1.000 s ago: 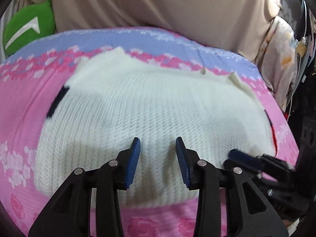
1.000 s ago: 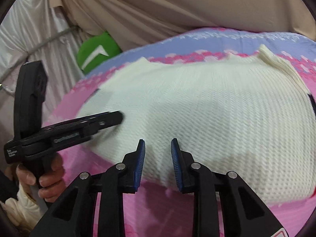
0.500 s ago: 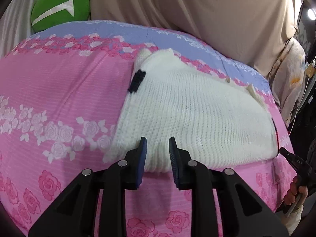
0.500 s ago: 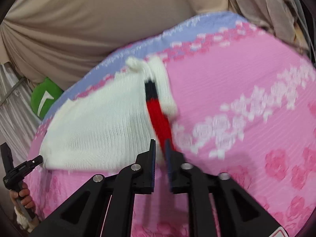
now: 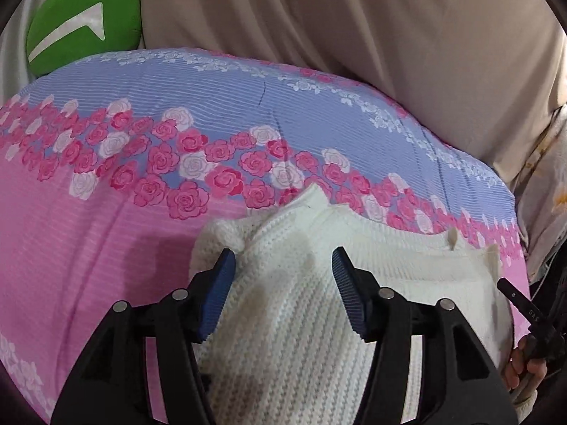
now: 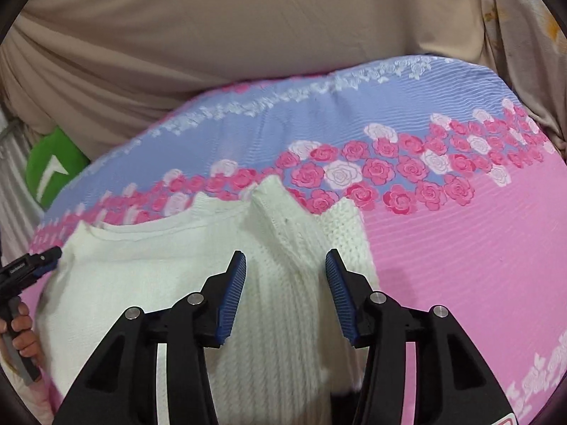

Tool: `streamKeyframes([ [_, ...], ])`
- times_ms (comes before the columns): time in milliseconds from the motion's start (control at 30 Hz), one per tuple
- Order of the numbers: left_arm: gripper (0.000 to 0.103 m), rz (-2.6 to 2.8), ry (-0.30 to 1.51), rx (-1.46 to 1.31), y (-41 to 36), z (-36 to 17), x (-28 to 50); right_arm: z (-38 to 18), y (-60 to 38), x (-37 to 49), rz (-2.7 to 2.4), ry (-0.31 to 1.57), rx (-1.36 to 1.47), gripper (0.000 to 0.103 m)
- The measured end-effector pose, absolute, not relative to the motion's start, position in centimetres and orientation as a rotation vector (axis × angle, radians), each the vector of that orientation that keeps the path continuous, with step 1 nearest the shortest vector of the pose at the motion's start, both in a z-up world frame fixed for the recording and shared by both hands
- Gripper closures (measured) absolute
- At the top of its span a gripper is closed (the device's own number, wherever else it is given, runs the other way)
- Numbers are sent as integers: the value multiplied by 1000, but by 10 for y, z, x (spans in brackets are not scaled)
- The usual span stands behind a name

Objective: Fold small clothes
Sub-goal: 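Lower the folded sweater onto the bed and open both tools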

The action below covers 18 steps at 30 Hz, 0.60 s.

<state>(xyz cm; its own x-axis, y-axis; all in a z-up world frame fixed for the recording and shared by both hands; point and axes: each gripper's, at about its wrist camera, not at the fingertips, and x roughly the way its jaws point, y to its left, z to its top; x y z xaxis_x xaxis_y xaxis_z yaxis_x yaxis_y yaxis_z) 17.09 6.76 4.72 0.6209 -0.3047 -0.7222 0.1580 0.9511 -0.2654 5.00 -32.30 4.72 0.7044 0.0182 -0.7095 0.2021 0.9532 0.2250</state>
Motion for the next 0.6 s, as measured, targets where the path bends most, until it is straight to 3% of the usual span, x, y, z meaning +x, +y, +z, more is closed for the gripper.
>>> streamKeyframes([
  [33,57,-257,856,-157,65,45,173,45,-323,54,-105,790,296,67],
  [67,70,-246,855,-135,63,43,176,44,-323,56,-101,791,296,90],
  [133,86,-238,865,-125,62,39,180,48,-327,54,-89,762,309,93],
  [167,89,-238,867,-130,64,37,182,54,-329,50,-78,719,326,94],
  [333,92,-234,847,-139,70,34,182,67,-351,33,-97,616,407,95],
  [500,94,-211,845,-166,77,27,187,28,-380,52,-137,737,511,96],
  [600,94,-202,836,-179,78,27,187,33,-374,52,-137,743,470,95],
])
